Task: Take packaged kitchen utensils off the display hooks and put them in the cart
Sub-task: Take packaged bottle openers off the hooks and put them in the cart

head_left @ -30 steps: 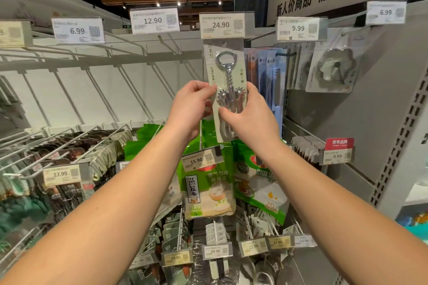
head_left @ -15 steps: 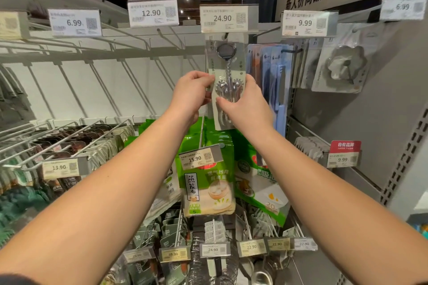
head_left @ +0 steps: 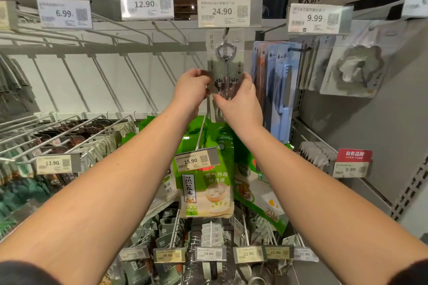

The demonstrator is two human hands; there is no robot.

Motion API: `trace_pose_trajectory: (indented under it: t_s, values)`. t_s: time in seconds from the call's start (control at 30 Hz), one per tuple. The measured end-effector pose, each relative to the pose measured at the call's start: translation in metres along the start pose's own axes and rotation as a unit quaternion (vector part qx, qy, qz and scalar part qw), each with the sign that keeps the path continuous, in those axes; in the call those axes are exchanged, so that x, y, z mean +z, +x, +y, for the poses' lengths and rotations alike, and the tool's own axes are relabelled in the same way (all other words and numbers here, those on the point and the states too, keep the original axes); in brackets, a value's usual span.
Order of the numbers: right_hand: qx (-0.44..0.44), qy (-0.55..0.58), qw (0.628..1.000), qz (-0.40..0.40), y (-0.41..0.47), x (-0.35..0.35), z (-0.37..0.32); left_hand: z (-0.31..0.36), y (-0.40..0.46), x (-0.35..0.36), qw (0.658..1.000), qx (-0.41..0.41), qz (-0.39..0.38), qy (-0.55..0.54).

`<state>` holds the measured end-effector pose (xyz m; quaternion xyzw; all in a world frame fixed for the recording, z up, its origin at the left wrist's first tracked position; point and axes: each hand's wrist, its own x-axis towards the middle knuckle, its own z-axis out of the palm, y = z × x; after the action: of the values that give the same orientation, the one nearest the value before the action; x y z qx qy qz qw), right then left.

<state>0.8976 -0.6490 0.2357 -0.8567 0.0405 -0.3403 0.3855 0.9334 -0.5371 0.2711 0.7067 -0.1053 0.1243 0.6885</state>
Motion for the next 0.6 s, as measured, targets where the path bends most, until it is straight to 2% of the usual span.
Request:
trace_pose_trajectory:
  t_s: [0.4,0.6]
  values:
    - [-0.001,0.017,1.000,-0.009,-0.002,-0.004,0.012,-0.012,-0.009,-0.022,1.000,-0.002,0.018,0.014]
    - [-0.065,-0.011,0.996,0.060,-0.036,-0.005,-0.004,-0.021,-0.041,-0.076,0.999,0.012,0.022,0.034]
